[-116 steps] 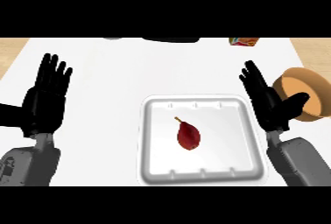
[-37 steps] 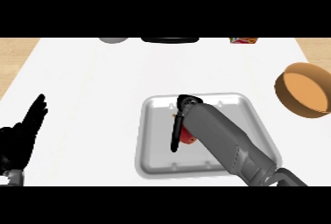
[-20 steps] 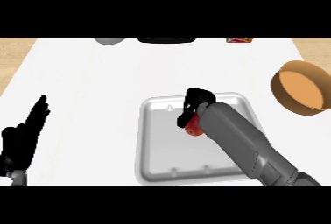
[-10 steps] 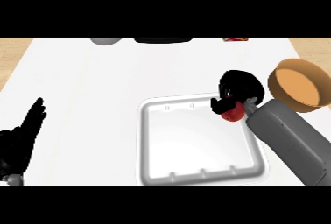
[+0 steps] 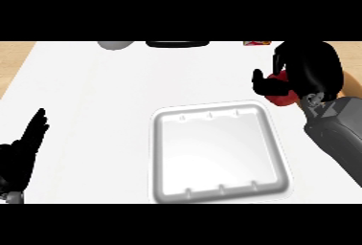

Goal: Pick the pear from the tray and place it in the pot

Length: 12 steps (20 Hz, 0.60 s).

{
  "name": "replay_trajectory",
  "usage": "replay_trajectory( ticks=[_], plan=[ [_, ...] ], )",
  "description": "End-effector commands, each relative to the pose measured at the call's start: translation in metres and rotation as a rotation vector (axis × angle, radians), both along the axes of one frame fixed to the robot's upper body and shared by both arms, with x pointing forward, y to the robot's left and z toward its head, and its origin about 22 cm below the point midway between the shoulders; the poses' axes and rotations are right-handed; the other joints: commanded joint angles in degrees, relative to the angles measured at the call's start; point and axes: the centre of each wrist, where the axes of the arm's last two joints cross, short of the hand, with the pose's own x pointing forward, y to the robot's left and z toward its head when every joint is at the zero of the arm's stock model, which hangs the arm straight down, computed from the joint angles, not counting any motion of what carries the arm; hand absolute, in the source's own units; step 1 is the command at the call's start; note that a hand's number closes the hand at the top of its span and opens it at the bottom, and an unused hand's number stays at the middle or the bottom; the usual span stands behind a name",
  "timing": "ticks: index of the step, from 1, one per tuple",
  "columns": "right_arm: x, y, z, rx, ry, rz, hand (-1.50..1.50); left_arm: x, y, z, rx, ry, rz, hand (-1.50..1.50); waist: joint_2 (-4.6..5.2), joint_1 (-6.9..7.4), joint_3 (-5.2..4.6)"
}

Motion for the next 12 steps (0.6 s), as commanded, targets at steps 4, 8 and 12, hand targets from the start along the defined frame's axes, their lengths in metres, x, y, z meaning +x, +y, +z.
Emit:
replay_trajectory(
  ticks=[4,8,12],
  plan=[
    [-0.024,-0.028,0.04,0.18,-0.214,-0.077,1.5,0.012,0.006,0.003,-0.013,-0.017,-0.023,0.0,0.59,0.91,0.04],
    [-0.027,-0.073,0.061,0.221,-0.278,-0.079,1.5,0.005,-0.011,0.001,-0.013,-0.003,-0.027,0.0,0.62,1.31,0.08],
    [-0.005,-0.114,0.069,0.232,-0.308,-0.112,1.5,0.015,-0.022,0.007,-0.009,-0.004,-0.043,0.0,0.81,1.86,0.07]
  ],
)
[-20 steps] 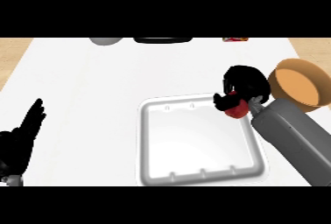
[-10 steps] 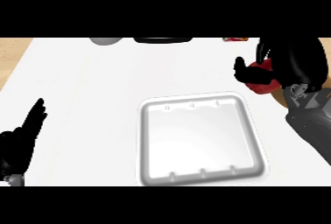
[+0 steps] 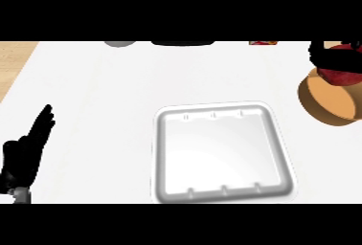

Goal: Pick the pear from the tray and place it in the pot

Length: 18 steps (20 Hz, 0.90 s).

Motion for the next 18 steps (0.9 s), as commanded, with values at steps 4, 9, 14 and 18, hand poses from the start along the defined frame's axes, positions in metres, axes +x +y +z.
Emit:
replay_trajectory(
  ticks=[4,9,14,18],
  plan=[
    [0.026,-0.057,0.006,0.049,-0.062,-0.021,1.5,-0.012,0.005,-0.003,-0.008,0.004,-0.012,0.0,0.17,0.97,0.0],
    [0.048,-0.081,-0.015,0.041,-0.036,-0.032,1.5,-0.006,-0.008,0.002,0.001,-0.012,-0.019,0.0,0.23,1.22,0.01],
    [0.065,-0.138,-0.021,0.037,-0.009,-0.039,1.5,0.009,0.0,0.003,0.007,-0.018,-0.037,0.0,0.79,2.13,0.05],
    [0.074,-0.153,-0.022,0.011,0.033,-0.045,1.5,0.021,0.009,0.022,0.004,-0.019,-0.037,0.0,0.89,2.38,0.05]
  ],
)
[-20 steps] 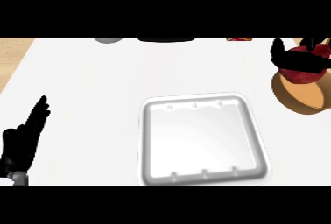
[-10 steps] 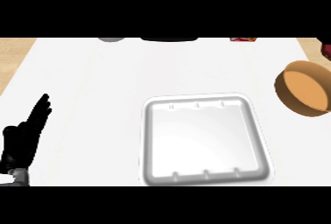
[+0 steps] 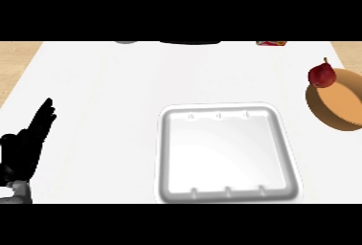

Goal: Pick the pear from the tray and place it in the pot

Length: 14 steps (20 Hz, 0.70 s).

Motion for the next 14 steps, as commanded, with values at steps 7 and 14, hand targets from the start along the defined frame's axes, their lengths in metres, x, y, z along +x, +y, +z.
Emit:
replay_trajectory(
  ticks=[7,14],
  plan=[
    [0.012,-0.029,-0.047,0.015,0.081,-0.031,1.5,0.001,-0.025,-0.011,-0.017,-0.009,-0.051,0.0,0.96,2.27,0.16],
    [0.014,-0.032,-0.054,0.207,0.099,0.032,-1.5,0.015,-0.012,0.001,-0.018,-0.013,-0.053,0.0,1.24,2.32,0.19]
  ],
)
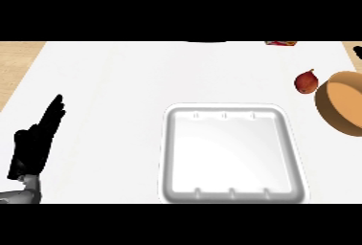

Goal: Pick the pear from the tray and place it in the pot

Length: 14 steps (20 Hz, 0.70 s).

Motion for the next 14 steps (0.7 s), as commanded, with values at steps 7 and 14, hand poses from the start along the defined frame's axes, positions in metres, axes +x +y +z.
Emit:
replay_trajectory(
  ticks=[7,14],
  plan=[
    [0.002,-0.004,0.005,0.144,-0.176,0.071,-1.5,-0.001,0.007,-0.005,-0.001,-0.008,-0.009,0.0,0.24,0.41,0.07],
    [-0.003,-0.014,0.01,0.418,-0.503,0.096,-1.5,-0.004,0.007,-0.003,-0.014,0.005,0.008,0.0,-0.59,-1.34,0.03]
  ],
)
